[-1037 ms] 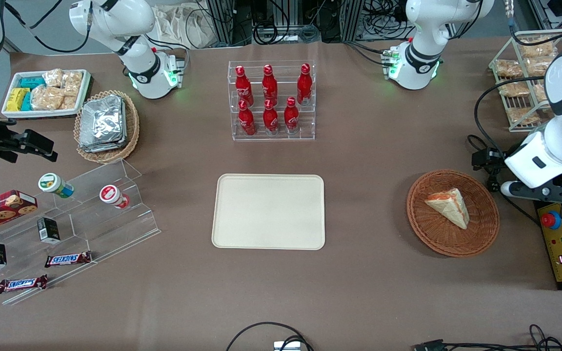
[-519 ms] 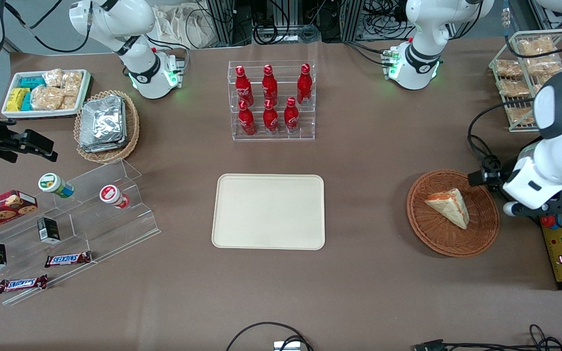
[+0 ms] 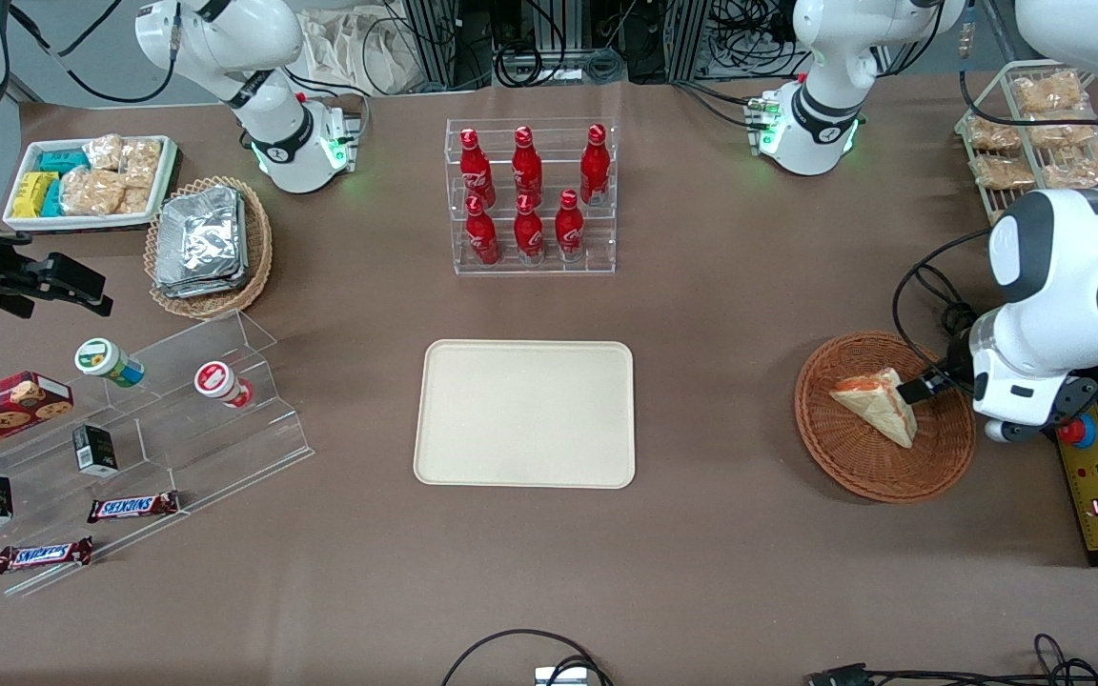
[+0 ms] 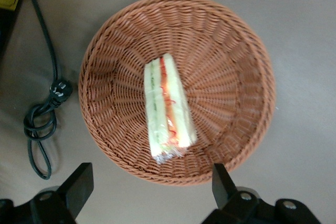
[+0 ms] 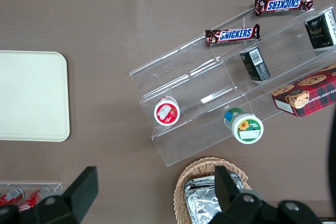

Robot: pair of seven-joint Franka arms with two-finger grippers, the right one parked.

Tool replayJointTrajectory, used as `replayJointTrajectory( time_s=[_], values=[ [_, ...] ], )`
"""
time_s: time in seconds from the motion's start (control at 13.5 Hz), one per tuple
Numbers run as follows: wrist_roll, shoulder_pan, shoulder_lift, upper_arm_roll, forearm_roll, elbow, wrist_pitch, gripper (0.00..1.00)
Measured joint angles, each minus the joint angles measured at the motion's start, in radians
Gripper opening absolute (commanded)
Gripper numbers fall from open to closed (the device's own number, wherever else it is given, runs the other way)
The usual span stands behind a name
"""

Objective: Place sandwich from basket to tray
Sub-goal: 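Lower the open left gripper and close it on the sandwich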

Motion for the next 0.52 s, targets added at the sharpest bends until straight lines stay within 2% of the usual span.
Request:
replayJointTrajectory(
  time_s=[0.52],
  values=[
    [-0.403, 0.009, 0.054, -0.001, -0.001, -0.081, 0.143, 1.00]
  ],
)
